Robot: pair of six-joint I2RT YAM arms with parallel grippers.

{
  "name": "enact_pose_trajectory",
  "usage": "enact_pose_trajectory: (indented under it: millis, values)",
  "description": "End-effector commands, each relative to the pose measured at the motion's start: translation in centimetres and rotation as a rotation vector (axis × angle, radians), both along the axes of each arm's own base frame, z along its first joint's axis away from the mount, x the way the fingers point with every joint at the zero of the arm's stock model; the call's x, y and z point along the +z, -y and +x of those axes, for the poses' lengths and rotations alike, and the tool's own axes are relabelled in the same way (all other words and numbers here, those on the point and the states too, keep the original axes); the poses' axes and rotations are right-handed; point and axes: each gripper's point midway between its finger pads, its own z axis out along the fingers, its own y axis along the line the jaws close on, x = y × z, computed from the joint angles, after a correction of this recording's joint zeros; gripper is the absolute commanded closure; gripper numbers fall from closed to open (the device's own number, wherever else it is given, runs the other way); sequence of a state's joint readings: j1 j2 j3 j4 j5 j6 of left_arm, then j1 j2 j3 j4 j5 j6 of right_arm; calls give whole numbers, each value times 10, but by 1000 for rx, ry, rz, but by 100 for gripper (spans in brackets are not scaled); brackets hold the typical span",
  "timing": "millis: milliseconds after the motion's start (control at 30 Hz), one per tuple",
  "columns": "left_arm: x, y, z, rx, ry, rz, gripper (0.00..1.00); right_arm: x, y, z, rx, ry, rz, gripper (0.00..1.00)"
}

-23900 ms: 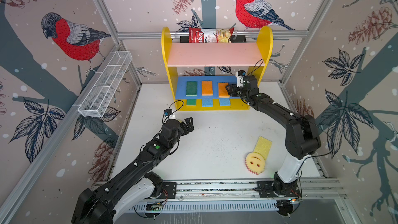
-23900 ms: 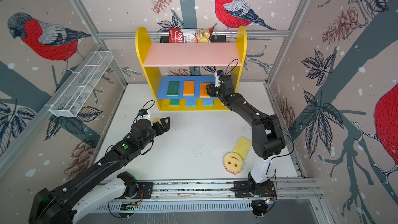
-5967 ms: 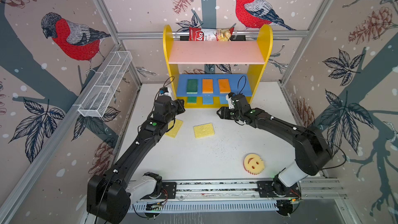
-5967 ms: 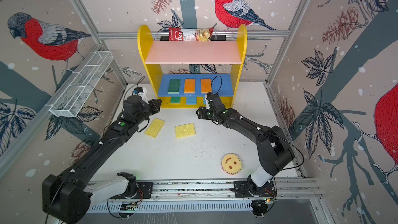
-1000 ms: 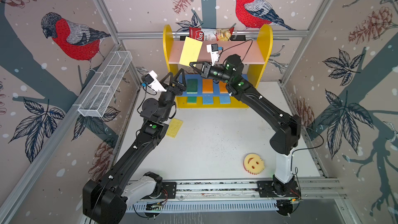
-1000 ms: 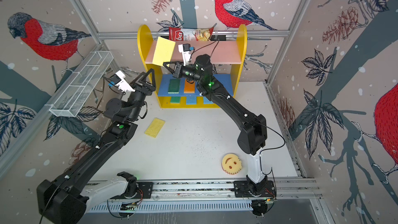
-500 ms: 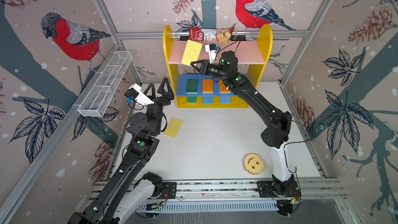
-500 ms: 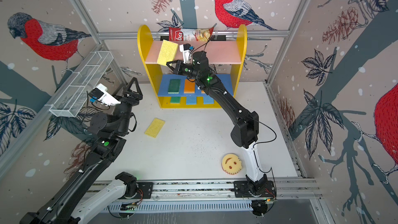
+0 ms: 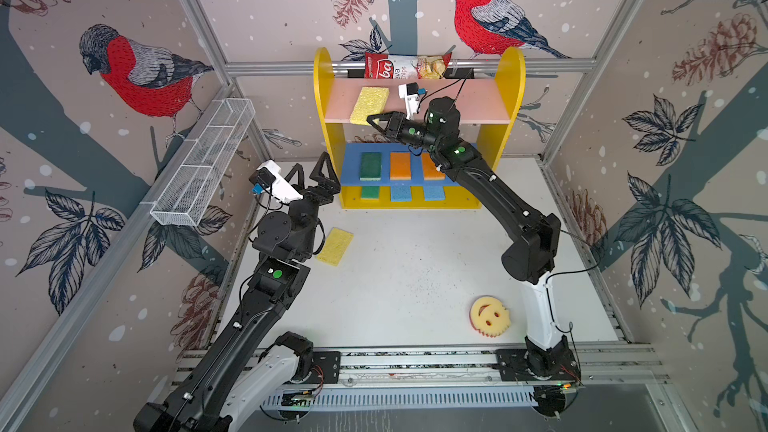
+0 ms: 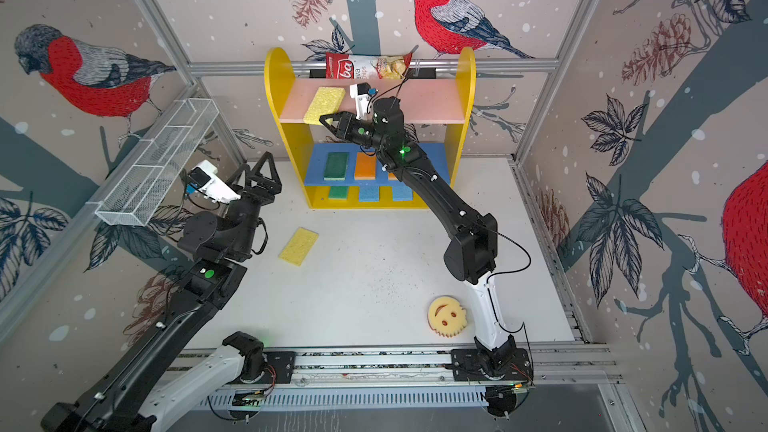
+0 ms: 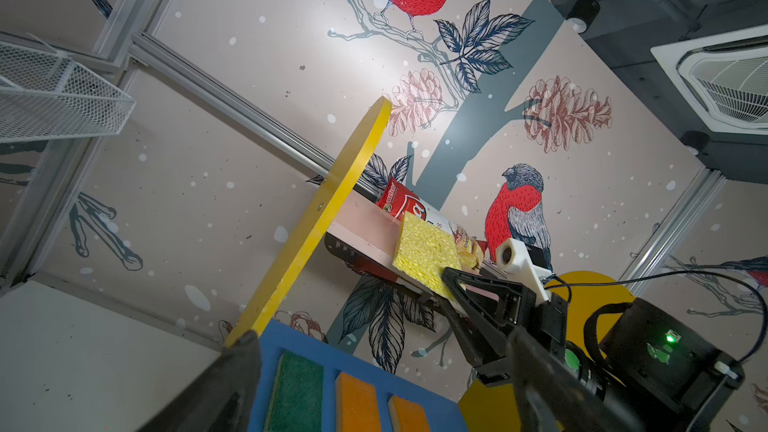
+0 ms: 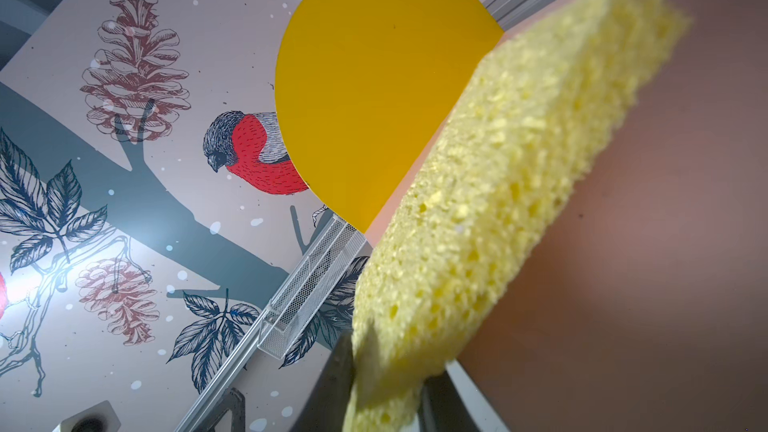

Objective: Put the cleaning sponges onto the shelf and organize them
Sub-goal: 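Release the left gripper while the right carries the sponge onto the shelf, then press the sponge flat onto the pink top shelf with the right gripper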

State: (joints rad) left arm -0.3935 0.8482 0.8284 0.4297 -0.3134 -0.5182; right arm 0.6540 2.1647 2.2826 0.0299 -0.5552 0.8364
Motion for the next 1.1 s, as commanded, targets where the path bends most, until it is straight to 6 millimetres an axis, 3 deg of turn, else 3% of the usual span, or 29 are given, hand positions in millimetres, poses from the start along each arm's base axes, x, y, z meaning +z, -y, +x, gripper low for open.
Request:
enact_pose_trajectory:
  millis: [0,167,333,733,933,1067]
  values:
    - [-1,5,2,-27,-1,1,9,12,3,7,-23,33,50,71]
    - [-4,17,10,-77,-17,7,9,16,4,8,-15,27,75,49]
    - [-7,23,15,-100,-26,11,9,15,6,9,-10,11,79,40]
    - [-8,32,22,-132,-28,17,9,4,11,5,-7,-33,73,37]
    - [5,53,30,-224,7,48,23,3,14,4,-24,-51,71,35]
    - [6,59,34,-248,11,41,27,0,16,2,-40,-60,66,35]
